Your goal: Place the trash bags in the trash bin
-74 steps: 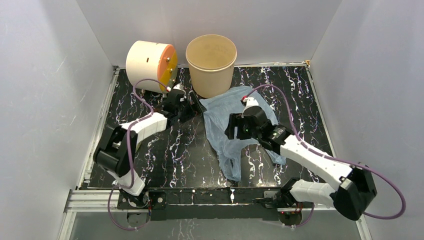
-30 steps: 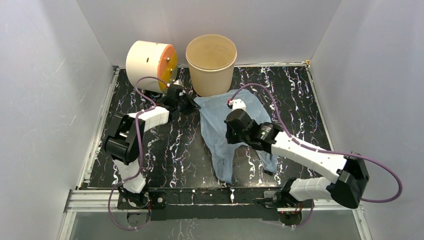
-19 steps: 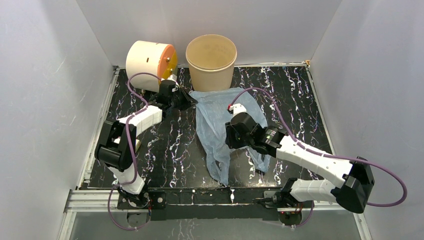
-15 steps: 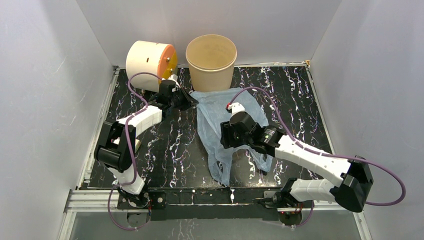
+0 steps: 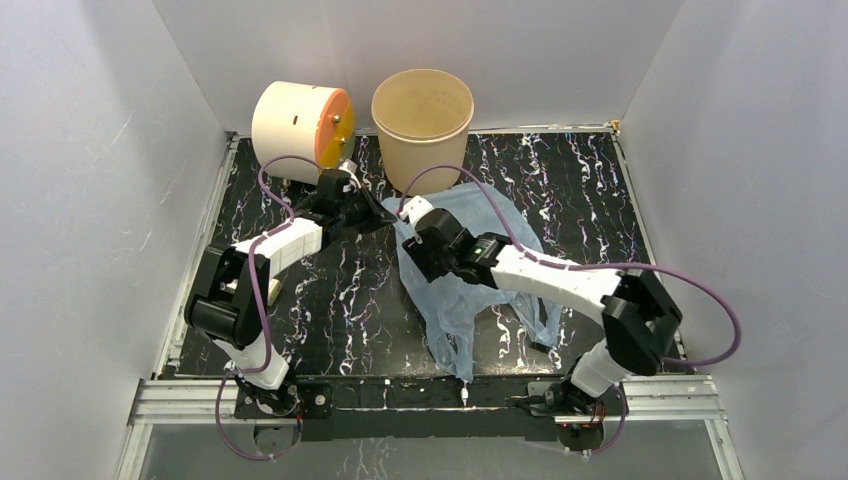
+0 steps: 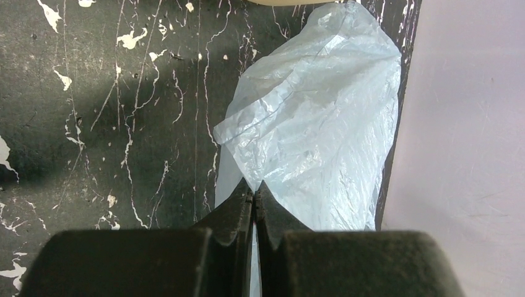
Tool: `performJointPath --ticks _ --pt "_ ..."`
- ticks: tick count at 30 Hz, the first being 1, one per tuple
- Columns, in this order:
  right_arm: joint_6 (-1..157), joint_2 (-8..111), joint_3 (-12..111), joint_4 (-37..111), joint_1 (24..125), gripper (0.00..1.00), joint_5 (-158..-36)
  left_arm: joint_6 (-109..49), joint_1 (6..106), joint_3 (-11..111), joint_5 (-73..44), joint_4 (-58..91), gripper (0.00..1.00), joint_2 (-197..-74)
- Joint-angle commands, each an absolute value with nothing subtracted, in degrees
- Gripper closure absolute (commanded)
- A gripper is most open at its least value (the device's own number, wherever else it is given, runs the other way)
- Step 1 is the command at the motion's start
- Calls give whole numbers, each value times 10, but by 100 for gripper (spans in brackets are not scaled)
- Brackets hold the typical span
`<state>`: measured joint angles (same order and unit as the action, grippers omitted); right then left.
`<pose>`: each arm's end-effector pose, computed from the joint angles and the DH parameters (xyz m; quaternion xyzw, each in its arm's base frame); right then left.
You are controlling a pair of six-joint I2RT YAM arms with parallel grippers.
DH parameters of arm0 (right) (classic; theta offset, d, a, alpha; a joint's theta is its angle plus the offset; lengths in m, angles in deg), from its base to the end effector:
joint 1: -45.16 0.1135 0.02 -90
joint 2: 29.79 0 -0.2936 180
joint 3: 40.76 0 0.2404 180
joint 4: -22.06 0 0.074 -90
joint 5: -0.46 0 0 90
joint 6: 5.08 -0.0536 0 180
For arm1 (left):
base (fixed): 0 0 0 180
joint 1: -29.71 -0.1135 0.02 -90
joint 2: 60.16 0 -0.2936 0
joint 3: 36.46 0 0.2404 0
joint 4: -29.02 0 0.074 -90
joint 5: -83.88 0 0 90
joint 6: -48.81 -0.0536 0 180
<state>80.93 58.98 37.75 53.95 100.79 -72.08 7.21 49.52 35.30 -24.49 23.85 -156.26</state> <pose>0.2069 0.2741 0.2802 -0.3381 0.8401 0.0789 0.4168 0.3508 -0.1443 0.2448 -0.1327 0.8463 -0.3930 0.3344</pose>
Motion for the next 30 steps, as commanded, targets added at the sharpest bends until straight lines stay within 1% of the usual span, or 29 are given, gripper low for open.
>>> performJointPath --ticks 1,3,4,5,6,7,8,9,10,13,15,17,20,23,26,30 --pt "854 626 422 518 1009 59 -660 60 496 345 -255 236 100 -1522" --pt "854 626 425 513 1009 73 -662 55 496 341 -253 236 100 -1519" --pt "838 622 427 512 1009 84 -662 52 496 342 -254 234 100 -1518" --pt "826 618 427 509 1008 95 -662 48 495 340 -254 232 97 -1518" --pt "816 612 422 500 1008 100 -661 45 495 337 -255 234 81 -1515" --pt "797 605 418 493 1005 100 -656 42 494 330 -255 241 68 -1510" --pt "778 599 412 487 1001 100 -662 41 492 323 -254 245 48 -1503" --pt "760 593 407 483 992 100 -680 39 490 312 -252 249 32 -1492" --pt "738 588 405 485 980 100 -704 34 488 301 -250 251 27 -1479" --pt "680 580 397 485 938 100 -797 37 482 245 -238 273 19 -1426" --pt "641 579 395 488 904 100 -852 59 480 183 -248 326 16 -1382" --pt "614 579 395 486 883 100 -899 94 481 107 -267 403 16 -1345" --pt "585 581 395 481 866 100 -954 139 481 15 -321 547 16 -1328" --pt "572 584 395 478 862 100 -980 144 499 3 -364 590 17 -1336" --pt "557 580 391 467 861 100 -1001 126 519 20 -372 593 18 -1352" --pt "545 573 391 464 859 100 -1014 150 523 3 -352 631 26 -1384"
